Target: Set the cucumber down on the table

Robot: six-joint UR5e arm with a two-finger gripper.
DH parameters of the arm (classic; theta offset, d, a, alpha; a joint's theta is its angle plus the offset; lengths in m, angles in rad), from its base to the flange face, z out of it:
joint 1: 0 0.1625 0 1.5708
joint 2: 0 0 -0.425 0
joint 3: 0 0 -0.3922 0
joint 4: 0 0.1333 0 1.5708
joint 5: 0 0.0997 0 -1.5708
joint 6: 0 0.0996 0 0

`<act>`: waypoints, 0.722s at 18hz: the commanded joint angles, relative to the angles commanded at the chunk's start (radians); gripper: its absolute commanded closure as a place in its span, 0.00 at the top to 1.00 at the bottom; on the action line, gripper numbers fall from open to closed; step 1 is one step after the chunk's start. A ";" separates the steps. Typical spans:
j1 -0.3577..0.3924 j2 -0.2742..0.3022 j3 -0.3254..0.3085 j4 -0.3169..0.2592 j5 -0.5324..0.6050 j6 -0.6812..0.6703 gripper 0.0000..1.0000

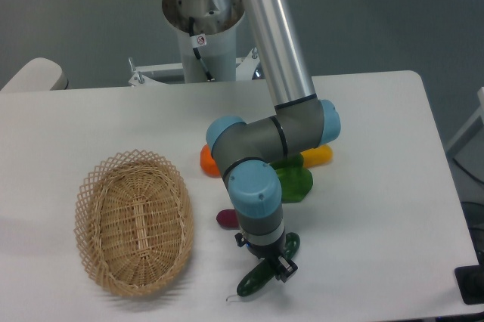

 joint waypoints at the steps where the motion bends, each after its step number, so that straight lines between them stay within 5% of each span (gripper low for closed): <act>1: 0.000 0.012 0.000 0.000 0.000 0.000 1.00; 13: 0.006 0.124 0.037 -0.017 -0.002 0.060 1.00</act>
